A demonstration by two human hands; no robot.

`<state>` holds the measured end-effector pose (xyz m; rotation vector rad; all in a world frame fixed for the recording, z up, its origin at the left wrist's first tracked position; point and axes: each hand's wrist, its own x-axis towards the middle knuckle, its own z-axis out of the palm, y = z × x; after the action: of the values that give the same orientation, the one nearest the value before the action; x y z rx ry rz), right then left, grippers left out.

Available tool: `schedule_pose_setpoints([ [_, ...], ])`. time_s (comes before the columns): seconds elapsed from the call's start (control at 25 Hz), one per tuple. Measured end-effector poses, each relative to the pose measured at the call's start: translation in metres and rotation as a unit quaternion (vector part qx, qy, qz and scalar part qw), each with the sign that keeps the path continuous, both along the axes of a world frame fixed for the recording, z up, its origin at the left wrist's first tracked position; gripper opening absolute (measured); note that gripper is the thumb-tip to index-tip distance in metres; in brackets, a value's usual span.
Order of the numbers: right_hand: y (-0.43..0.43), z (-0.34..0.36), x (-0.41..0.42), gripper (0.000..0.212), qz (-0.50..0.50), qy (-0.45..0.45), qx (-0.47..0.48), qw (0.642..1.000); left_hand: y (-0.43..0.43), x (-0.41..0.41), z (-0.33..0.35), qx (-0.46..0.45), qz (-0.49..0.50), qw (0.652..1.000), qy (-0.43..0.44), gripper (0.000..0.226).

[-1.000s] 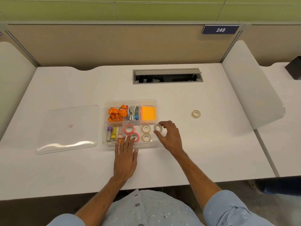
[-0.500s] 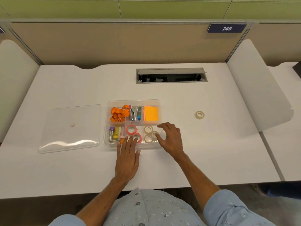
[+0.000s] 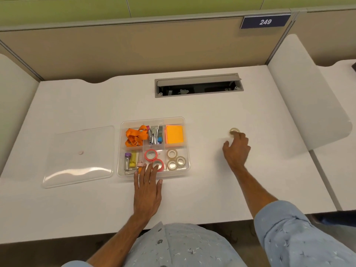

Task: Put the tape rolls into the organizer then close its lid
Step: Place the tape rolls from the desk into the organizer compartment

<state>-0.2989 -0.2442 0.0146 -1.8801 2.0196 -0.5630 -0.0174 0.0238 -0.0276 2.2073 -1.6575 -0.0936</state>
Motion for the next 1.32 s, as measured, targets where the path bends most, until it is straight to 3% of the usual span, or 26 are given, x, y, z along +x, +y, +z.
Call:
schedule_pose_setpoints([
  [0.2,-0.022,-0.009,-0.019,0.051,0.017,0.034,0.072,0.997,0.000,0.001,0.003,0.015,0.000,1.000,-0.011,0.057],
  [0.52,0.008,-0.021,-0.017,0.018,0.018,0.017,0.043,0.999,0.000,-0.001,0.003,0.013,0.004,1.000,-0.005,0.057],
  [0.8,0.051,0.009,0.015,0.033,0.085,-0.055,-0.030,0.994,0.003,0.002,0.006,0.014,-0.009,1.000,0.008,0.059],
  [0.96,0.073,0.028,0.050,0.051,0.198,-0.109,-0.078,0.971,0.004,0.005,0.005,0.009,-0.026,1.000,0.008,0.059],
  [1.12,0.091,0.036,0.085,0.056,0.281,-0.054,-0.054,0.957,0.003,0.005,0.004,0.022,-0.021,1.000,0.007,0.062],
  [1.32,0.100,0.022,0.102,0.048,0.298,0.001,-0.038,0.954,0.004,0.009,0.002,0.018,-0.036,0.999,0.005,0.063],
])
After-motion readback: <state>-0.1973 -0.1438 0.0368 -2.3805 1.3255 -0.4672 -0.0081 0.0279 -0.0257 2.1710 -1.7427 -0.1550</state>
